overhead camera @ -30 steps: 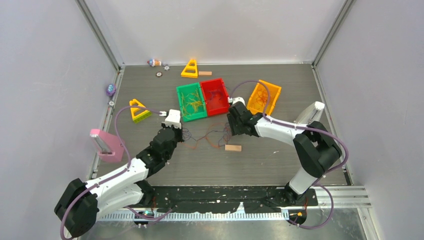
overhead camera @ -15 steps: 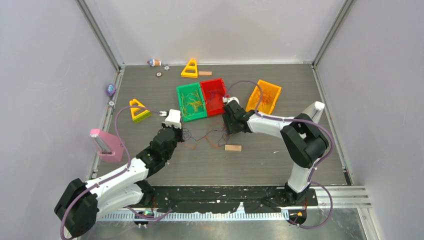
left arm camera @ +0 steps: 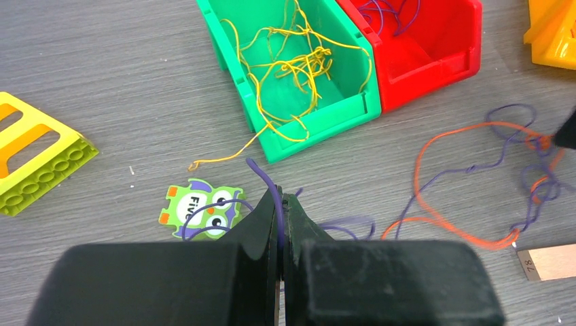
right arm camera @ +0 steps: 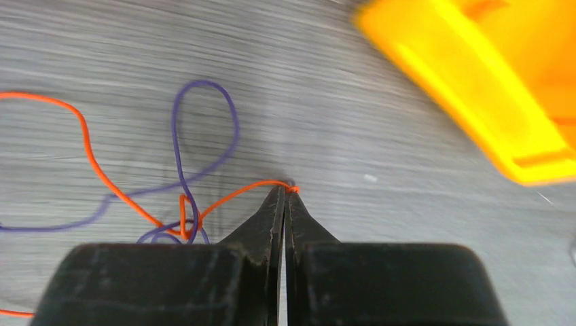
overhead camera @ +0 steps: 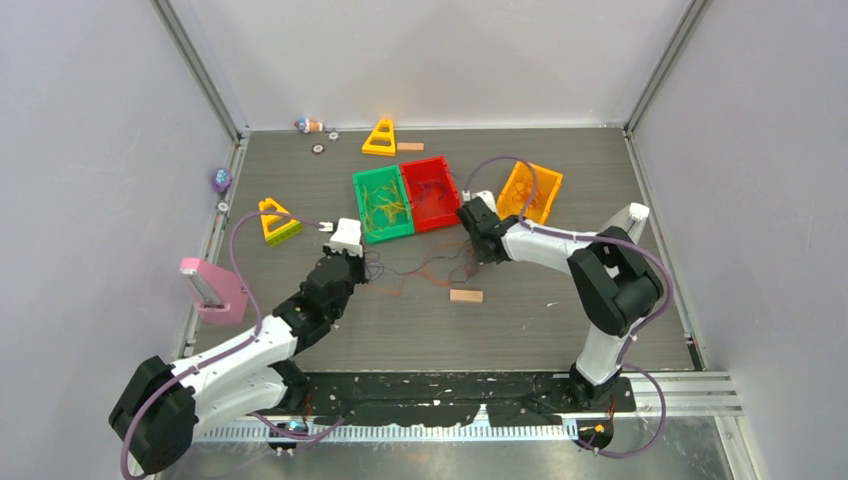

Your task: Untangle the cables

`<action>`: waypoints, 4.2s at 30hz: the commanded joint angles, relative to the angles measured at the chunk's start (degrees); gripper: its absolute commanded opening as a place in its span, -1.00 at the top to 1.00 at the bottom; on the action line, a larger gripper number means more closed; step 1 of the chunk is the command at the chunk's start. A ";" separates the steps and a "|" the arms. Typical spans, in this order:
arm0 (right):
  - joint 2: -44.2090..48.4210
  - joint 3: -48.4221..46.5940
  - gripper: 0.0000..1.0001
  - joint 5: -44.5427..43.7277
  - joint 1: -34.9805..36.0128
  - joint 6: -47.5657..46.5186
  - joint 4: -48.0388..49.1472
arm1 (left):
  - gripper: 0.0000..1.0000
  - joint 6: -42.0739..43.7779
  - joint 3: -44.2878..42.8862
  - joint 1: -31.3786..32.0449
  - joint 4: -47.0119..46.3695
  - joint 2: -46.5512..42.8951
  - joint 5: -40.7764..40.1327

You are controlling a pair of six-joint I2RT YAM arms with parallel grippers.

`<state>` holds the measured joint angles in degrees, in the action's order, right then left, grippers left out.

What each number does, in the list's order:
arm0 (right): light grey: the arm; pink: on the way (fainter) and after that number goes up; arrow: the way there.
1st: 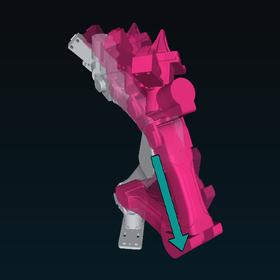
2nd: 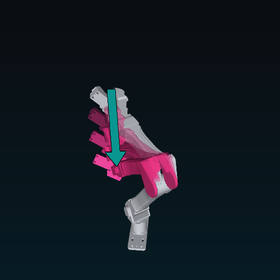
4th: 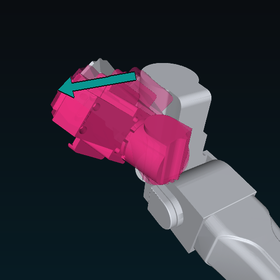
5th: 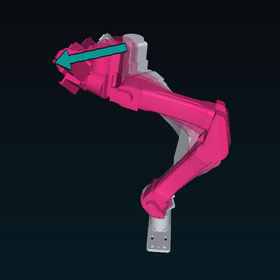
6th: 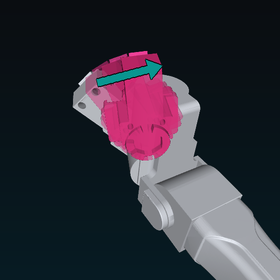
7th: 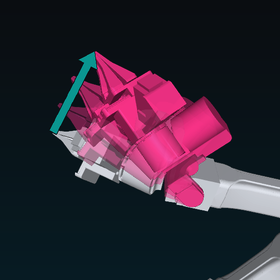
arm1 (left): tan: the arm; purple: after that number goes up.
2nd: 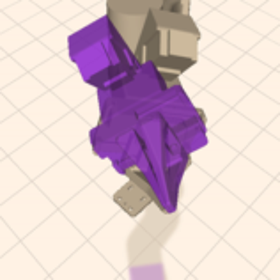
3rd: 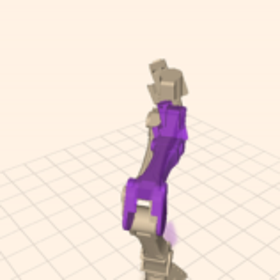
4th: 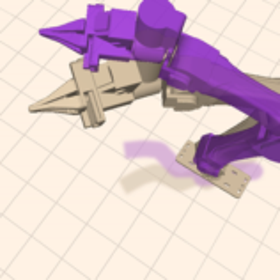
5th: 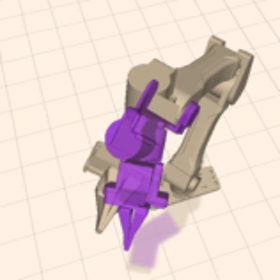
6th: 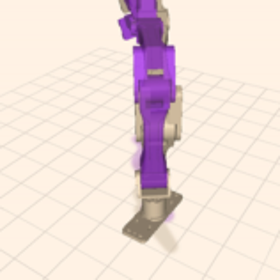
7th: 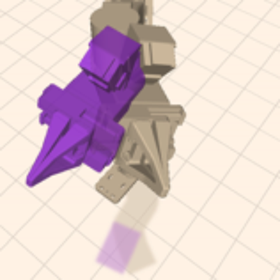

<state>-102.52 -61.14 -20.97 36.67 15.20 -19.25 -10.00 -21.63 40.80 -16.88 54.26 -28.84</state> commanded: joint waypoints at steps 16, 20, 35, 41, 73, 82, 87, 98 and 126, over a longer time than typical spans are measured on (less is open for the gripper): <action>27.79 1.71 0.90 -34.72 -5.43 -0.80 -12.22 | 1.00 -5.94 -3.27 -1.24 4.87 0.63 -26.73; 30.53 3.61 0.89 -21.63 -5.45 -1.88 -8.50 | 1.00 -4.33 -2.02 -1.51 1.21 0.67 -18.54; 16.74 2.10 -0.33 26.53 -0.03 -0.06 7.54 | 0.39 -0.33 -6.56 -1.51 6.62 2.77 0.92; 10.90 0.21 -0.23 26.63 4.39 3.58 9.86 | -0.27 -2.24 -12.62 -1.51 18.19 2.37 3.32; 9.54 5.99 0.89 27.09 6.05 6.50 17.54 | -0.40 -41.30 -20.54 -11.18 25.65 25.33 23.66; 13.06 8.53 0.89 25.54 5.99 7.27 17.27 | 1.00 -47.58 -24.07 -11.25 21.83 37.78 20.63; 18.82 11.86 0.89 18.80 -0.97 7.97 9.23 | 1.00 -37.54 -24.01 -11.20 25.71 28.09 17.48; 45.08 24.28 0.50 22.79 -19.10 4.42 7.90 | 1.00 -25.60 -27.84 -14.60 36.82 1.69 16.59; 44.72 26.41 -0.86 30.81 5.35 -10.99 52.63 | 1.00 -22.79 -56.50 -5.84 40.21 19.05 66.37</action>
<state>-58.00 -33.95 13.10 41.89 5.52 23.88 -34.85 -73.91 34.06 21.80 72.05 33.74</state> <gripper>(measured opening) 0.927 0.006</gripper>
